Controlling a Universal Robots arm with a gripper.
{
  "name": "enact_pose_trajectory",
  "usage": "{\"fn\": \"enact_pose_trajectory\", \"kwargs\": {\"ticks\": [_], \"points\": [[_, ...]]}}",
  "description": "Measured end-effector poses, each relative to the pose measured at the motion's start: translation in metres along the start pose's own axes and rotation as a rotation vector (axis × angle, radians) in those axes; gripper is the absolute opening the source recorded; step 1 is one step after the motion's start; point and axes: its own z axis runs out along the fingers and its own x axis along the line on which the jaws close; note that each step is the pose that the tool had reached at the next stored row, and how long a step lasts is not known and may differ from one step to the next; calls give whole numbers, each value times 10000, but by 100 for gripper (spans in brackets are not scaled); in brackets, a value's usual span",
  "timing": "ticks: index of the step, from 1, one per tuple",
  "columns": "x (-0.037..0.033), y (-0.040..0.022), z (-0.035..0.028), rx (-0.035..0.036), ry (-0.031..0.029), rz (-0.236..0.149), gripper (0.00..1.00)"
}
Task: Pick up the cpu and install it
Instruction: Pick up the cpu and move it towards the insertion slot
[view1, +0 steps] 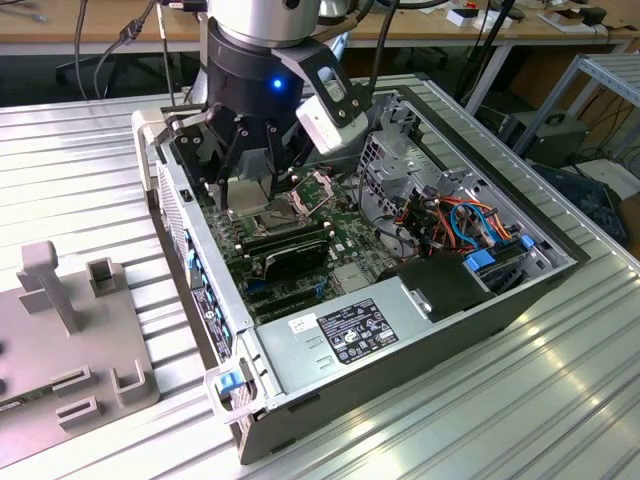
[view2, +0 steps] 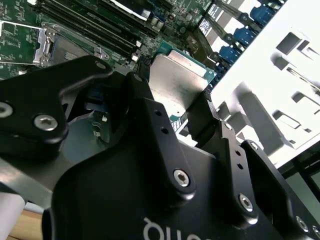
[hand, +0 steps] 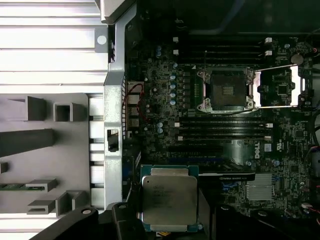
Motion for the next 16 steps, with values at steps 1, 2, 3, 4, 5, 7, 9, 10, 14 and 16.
{"fn": "enact_pose_trajectory", "kwargs": {"ticks": [1,2,3,4,5,7,9,10,14,16], "points": [[-11,0,0,0,0,0,55],[-21,0,0,0,0,0,55],[-35,0,0,0,0,0,55],[-41,0,0,0,0,0,55],[-60,0,0,0,0,0,55],[-83,0,0,0,0,0,55],[-117,1,0,0,0,0,55],[-130,1,0,0,0,0,55],[-176,1,0,-1,0,0,55],[-204,1,-1,0,0,0,55]]}}
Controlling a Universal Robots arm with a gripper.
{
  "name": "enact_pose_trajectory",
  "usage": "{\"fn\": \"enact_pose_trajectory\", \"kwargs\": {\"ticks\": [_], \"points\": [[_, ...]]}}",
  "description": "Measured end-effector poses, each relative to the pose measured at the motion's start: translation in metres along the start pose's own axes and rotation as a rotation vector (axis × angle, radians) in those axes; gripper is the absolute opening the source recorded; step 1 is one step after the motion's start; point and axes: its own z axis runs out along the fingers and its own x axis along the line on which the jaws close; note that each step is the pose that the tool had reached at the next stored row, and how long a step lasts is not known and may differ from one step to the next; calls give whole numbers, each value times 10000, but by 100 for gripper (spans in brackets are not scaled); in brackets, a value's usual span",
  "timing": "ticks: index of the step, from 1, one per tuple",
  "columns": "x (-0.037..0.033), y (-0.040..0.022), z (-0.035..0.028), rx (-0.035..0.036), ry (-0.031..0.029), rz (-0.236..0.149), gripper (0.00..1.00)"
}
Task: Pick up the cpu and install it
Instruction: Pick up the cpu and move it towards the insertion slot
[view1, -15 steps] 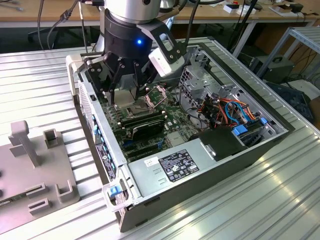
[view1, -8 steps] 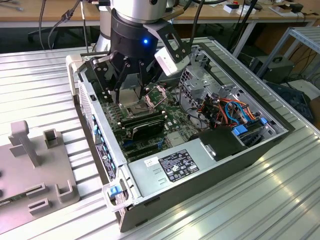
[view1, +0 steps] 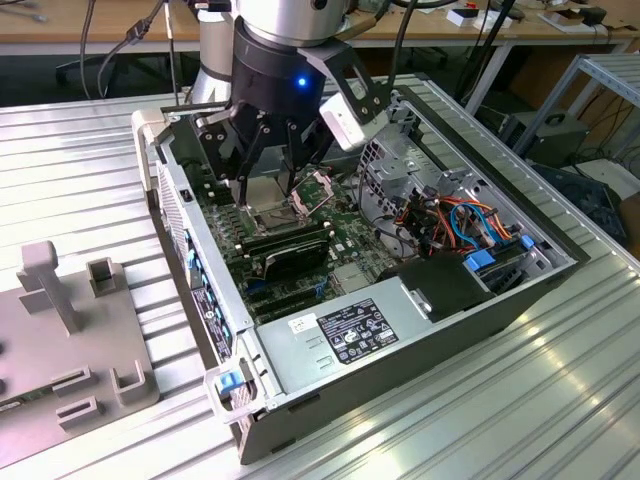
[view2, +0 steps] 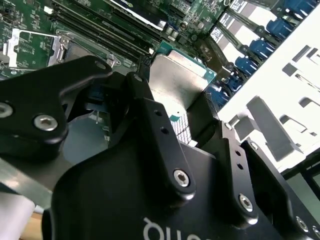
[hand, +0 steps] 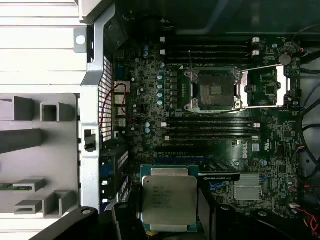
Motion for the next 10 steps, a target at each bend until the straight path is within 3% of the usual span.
{"fn": "enact_pose_trajectory", "kwargs": {"ticks": [10], "points": [[-160,1,-1,1,0,1,55]]}}
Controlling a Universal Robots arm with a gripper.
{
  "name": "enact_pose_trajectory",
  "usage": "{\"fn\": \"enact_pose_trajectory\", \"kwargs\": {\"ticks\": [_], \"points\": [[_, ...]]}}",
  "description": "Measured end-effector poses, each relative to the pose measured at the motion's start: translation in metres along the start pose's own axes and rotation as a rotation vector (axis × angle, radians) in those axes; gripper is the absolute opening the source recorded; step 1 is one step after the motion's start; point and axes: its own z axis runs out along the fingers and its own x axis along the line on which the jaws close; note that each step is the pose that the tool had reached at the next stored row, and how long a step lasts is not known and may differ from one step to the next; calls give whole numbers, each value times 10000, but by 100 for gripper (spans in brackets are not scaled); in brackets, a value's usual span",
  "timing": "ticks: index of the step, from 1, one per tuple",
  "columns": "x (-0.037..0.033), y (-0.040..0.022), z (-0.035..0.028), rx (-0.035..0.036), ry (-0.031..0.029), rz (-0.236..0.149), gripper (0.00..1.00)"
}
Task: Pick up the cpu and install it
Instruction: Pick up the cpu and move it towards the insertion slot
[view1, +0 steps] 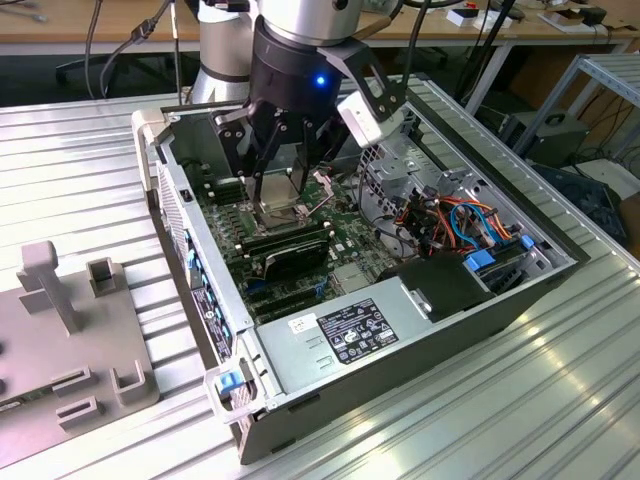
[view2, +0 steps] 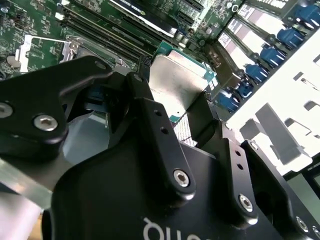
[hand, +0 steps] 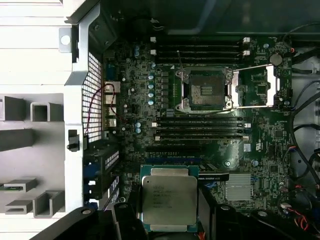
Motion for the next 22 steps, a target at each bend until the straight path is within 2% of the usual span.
{"fn": "enact_pose_trajectory", "kwargs": {"ticks": [3,8,16,17,22], "points": [[-47,0,0,0,0,-1,55],[-183,1,-1,0,0,0,55],[-333,2,-1,0,0,0,55],[-375,3,-1,0,0,-1,55],[-494,3,-1,-1,0,-1,55]]}}
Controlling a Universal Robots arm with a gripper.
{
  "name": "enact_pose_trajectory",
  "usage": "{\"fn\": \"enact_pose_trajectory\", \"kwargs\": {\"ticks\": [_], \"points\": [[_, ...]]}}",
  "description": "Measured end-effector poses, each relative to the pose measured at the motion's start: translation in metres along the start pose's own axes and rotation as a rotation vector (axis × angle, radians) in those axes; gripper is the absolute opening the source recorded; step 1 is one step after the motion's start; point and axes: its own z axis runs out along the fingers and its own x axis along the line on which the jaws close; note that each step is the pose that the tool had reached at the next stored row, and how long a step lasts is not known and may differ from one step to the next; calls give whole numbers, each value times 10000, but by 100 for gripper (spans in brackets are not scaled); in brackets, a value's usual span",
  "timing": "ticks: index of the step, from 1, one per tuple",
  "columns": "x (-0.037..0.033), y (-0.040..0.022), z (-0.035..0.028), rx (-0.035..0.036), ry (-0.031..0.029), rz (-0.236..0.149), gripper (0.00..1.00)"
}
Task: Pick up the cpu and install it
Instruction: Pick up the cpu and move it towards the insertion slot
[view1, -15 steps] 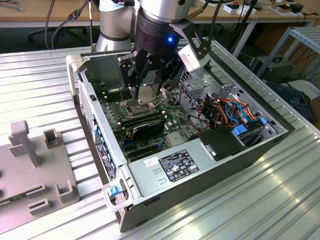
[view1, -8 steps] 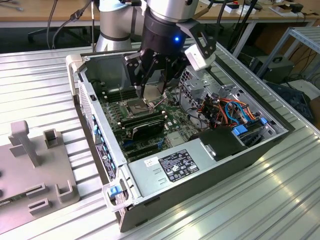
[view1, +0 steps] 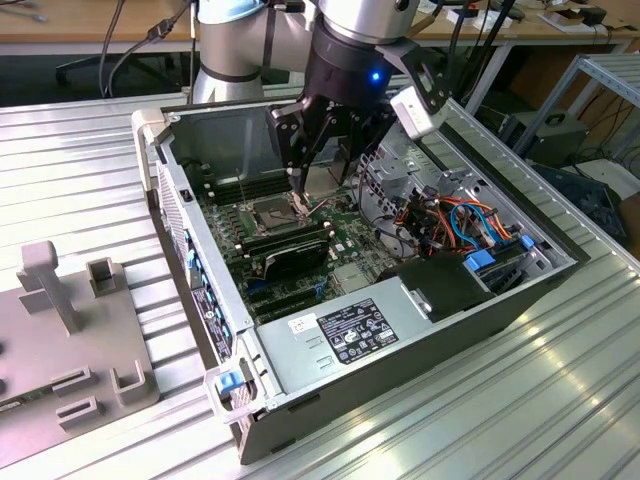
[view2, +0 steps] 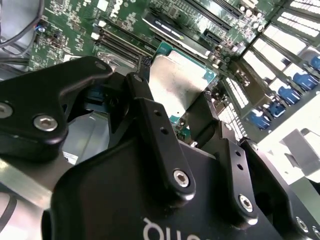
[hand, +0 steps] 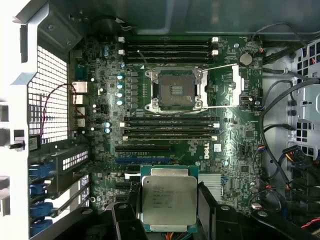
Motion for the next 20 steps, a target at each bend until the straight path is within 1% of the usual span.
{"fn": "enact_pose_trajectory", "kwargs": {"ticks": [6,10,20], "points": [[-72,0,0,0,-1,0,55],[-91,1,-1,1,0,1,55],[-94,8,0,0,0,-2,55]]}}
